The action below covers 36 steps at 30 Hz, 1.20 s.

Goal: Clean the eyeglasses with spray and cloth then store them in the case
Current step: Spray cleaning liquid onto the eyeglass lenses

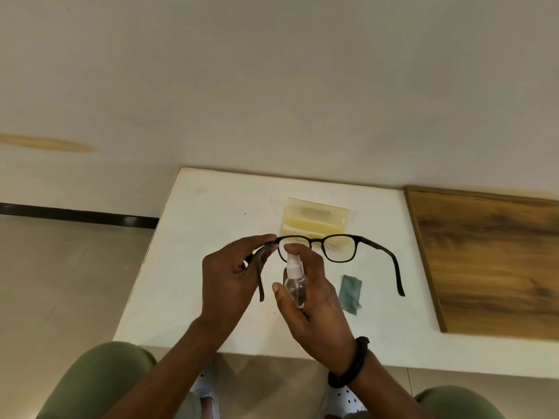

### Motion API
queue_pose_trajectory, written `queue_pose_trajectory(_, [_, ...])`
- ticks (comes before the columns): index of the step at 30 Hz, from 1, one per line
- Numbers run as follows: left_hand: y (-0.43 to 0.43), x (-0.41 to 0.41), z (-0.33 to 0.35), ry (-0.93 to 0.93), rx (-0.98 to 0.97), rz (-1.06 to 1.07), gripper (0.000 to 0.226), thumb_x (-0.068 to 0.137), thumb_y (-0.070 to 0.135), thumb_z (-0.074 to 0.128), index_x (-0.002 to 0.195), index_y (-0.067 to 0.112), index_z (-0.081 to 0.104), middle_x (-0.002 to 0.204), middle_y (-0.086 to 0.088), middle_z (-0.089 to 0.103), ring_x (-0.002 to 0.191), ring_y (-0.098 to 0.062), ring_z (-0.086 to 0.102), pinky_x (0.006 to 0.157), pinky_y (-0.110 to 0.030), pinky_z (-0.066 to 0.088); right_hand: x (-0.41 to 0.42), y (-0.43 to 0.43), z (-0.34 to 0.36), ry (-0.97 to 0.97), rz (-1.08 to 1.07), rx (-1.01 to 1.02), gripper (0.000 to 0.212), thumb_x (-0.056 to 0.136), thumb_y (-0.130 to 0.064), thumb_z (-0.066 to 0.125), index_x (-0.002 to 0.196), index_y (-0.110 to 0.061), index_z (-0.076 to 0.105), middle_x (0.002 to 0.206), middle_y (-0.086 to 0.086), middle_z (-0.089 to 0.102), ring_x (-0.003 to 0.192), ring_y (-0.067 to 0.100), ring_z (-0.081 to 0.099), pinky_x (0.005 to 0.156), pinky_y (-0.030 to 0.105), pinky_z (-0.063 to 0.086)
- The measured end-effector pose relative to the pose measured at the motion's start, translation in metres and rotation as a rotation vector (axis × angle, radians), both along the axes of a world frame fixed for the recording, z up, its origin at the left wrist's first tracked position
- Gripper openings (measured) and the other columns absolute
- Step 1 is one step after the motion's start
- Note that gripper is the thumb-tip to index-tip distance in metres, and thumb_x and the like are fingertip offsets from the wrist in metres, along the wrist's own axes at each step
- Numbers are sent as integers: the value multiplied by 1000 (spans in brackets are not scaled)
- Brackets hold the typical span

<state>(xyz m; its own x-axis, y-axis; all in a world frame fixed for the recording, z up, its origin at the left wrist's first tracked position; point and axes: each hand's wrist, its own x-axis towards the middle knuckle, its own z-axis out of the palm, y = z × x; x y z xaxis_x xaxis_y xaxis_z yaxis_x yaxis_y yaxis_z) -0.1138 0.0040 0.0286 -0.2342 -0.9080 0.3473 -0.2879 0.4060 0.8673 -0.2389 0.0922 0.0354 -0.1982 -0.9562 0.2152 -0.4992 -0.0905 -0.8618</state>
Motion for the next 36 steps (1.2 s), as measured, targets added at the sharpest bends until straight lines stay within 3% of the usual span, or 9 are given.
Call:
queue_pose_trajectory(6, [-2, 2, -6, -13, -49, -11, 34, 84, 10, 75, 108, 33, 66, 100, 23, 67, 86, 17, 63, 78, -3, 47, -1, -3, 0, -31, 18, 15, 48, 94, -21, 60, 132, -34, 34, 75, -22, 47, 58, 12, 52, 61, 12, 38])
queue_pose_trajectory(10, [-5, 5, -8, -20, -80, -14, 36, 83, 7, 76, 109, 30, 67, 101, 19, 68, 88, 5, 66, 79, -4, 48, 2, -2, -3, -17, 29, 26, 46, 94, -24, 59, 129, -38, 33, 80, -18, 49, 61, 12, 54, 61, 13, 40])
queue_pose_trajectory(12, [-6, 6, -7, 2, -83, -12, 35, 85, 15, 74, 107, 41, 65, 101, 19, 72, 91, 2, 67, 80, -3, 48, 2, -2, -4, -3, 20, 14, 47, 94, -25, 59, 131, -38, 32, 85, -23, 49, 65, 7, 56, 65, 12, 41])
queue_pose_trajectory(15, [-8, 8, -2, 35, -73, 3, 14, 89, 48, 63, 103, 49, 62, 102, 12, 71, 90, 24, 58, 79, 3, 43, 2, -1, -3, 27, 11, -7, 49, 94, -31, 58, 134, -40, 30, 94, -32, 43, 72, 1, 56, 70, 8, 41])
queue_pose_trajectory(16, [-9, 10, -1, 33, -82, 5, 11, 88, 50, 63, 98, 50, 62, 96, 13, 74, 89, 26, 57, 78, 3, 43, 2, -1, -3, 37, 5, -11, 49, 94, -35, 57, 134, -42, 29, 95, -32, 43, 72, 1, 57, 70, 9, 41])
queue_pose_trajectory(21, [-18, 16, 3, 16, -72, 55, 30, 84, 27, 72, 106, 45, 63, 93, 40, 66, 79, -1, 67, 69, -9, 51, -5, -1, -2, 45, -106, -87, 53, 93, -25, 61, 135, -38, 31, 98, -22, 50, 75, 1, 57, 71, 8, 43])
queue_pose_trajectory(24, [-20, 16, 1, 15, -83, 57, 29, 84, 23, 73, 105, 43, 66, 96, 41, 66, 75, -8, 68, 67, -16, 53, -15, -3, -1, 11, -141, -111, 53, 92, -18, 62, 133, -35, 33, 88, -16, 53, 67, 10, 56, 64, 12, 44])
queue_pose_trajectory(31, [-19, 17, 0, 2, -114, 35, 33, 82, 24, 72, 106, 46, 63, 92, 44, 64, 75, -5, 66, 68, -10, 51, -27, -6, -5, 36, -162, -82, 44, 93, -36, 56, 131, -30, 35, 86, -6, 54, 63, 11, 55, 59, 19, 46])
queue_pose_trajectory(36, [-19, 18, -2, -33, -139, 28, 36, 84, 22, 73, 107, 46, 60, 95, 50, 59, 80, 9, 64, 74, -2, 46, -28, -3, -1, 35, -70, -69, 46, 93, -28, 60, 132, -31, 37, 83, -13, 52, 64, 16, 55, 57, 25, 48])
